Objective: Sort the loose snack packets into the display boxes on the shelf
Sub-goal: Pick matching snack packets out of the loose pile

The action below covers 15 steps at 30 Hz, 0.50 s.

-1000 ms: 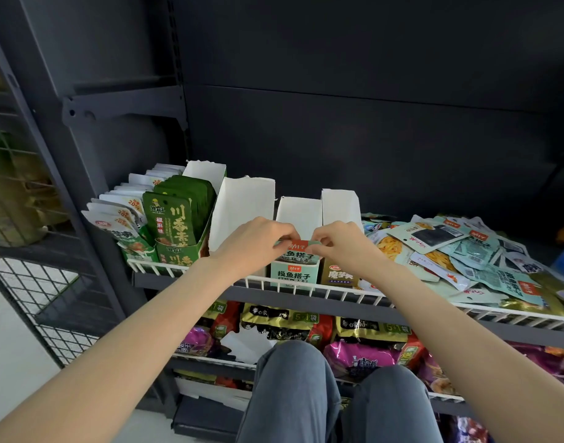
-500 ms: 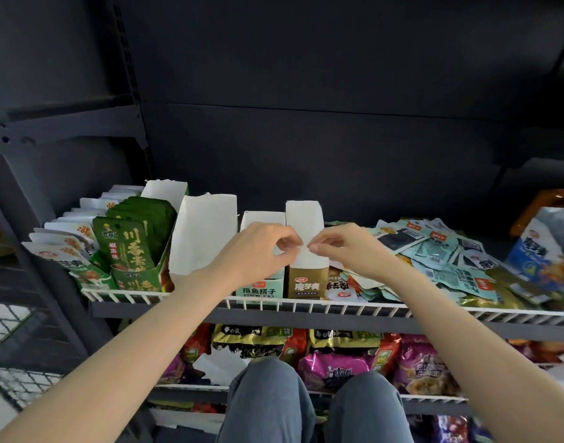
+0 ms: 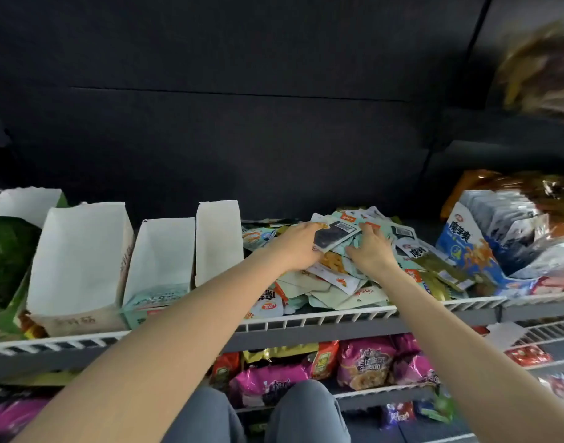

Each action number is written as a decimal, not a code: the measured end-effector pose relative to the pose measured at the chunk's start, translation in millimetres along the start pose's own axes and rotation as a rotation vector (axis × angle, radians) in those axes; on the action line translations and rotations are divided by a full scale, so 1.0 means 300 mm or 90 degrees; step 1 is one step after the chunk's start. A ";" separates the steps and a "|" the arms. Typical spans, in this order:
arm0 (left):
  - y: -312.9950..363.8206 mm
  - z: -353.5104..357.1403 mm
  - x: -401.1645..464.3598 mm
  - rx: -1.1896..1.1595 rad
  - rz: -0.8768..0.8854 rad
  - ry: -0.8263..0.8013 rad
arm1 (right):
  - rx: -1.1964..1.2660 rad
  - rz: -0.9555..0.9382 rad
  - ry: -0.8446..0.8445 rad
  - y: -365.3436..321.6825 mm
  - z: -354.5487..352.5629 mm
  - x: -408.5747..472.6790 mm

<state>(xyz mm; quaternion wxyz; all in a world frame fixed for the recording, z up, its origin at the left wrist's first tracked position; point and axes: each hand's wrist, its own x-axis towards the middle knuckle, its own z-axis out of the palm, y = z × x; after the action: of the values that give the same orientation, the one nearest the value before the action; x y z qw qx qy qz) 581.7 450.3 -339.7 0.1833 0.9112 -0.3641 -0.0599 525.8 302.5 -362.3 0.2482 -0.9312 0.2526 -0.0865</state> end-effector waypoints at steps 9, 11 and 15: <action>-0.038 0.110 0.124 0.061 -0.053 -0.098 | 0.073 0.181 0.008 0.081 -0.004 0.125; -0.034 0.111 0.129 0.069 -0.055 -0.071 | 0.136 0.217 0.018 0.082 -0.019 0.129; -0.019 0.115 0.124 0.065 -0.072 -0.058 | 0.190 0.223 0.034 0.094 -0.025 0.118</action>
<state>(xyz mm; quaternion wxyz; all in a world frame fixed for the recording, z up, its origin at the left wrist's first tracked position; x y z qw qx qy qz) 604.1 418.6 -372.9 0.1158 0.9348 -0.3227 -0.0929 542.0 260.0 -368.8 0.3880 -0.8235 0.4009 -0.1029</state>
